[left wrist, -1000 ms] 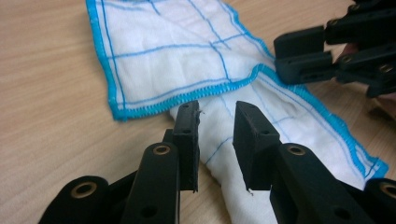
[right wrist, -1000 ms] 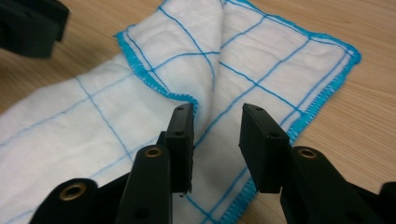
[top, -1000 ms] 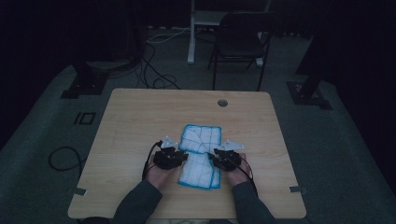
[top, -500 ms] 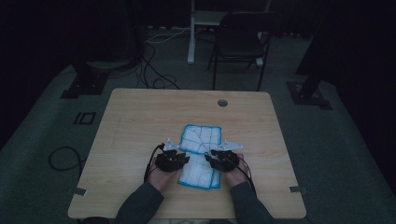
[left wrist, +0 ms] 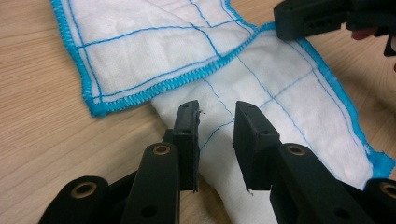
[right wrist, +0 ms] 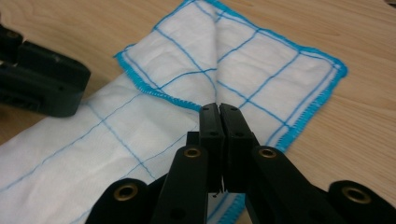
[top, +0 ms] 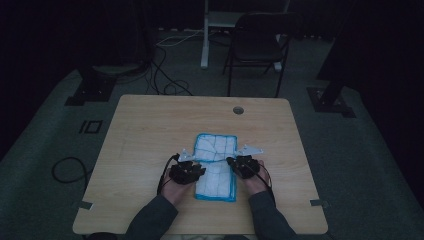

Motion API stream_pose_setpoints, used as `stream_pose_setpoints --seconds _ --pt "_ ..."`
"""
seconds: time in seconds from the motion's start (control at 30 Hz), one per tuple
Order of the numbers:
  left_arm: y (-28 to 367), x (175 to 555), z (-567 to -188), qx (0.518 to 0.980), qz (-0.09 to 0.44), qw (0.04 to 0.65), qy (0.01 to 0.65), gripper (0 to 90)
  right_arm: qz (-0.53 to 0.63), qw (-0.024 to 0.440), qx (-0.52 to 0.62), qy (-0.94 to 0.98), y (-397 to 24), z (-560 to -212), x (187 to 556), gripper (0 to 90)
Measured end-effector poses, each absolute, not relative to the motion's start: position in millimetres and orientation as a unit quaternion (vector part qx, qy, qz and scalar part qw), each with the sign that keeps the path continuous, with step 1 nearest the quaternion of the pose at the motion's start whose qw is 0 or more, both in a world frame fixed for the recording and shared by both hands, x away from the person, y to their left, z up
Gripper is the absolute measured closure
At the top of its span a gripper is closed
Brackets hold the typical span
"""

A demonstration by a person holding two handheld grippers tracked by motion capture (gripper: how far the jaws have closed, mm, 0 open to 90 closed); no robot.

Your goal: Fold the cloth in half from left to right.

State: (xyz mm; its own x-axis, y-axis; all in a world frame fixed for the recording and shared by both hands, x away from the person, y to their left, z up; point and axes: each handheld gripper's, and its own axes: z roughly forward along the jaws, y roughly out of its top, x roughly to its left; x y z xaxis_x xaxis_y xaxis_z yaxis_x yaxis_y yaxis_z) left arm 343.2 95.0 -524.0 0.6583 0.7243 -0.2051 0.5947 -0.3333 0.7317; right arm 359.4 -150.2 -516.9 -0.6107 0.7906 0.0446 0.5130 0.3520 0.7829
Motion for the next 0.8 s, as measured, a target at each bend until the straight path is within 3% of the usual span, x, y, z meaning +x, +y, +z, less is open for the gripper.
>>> stream_pose_setpoints --seconds 0.23,0.27,0.33,0.57,0.8 --pt "90 342 -529 0.821 0.079 0.402 0.398 71.4 0.372 0.167 0.417 0.812 -156 -522 362 87.0" --pt "90 341 -531 0.821 0.082 0.401 0.399 71.5 0.378 0.17 0.414 0.81 -156 -522 362 81.0" --pt "90 340 -532 0.822 0.083 0.4 0.398 71.5 0.395 0.169 0.409 0.805 -156 -519 362 77.3" --pt "87 332 -534 0.83 0.113 0.401 0.372 71.7 0.424 0.176 0.375 0.806 -144 -508 363 73.1" --pt "94 324 -538 0.83 0.118 0.408 0.362 72.3 0.428 0.162 0.343 0.82 -119 -516 369 62.2"
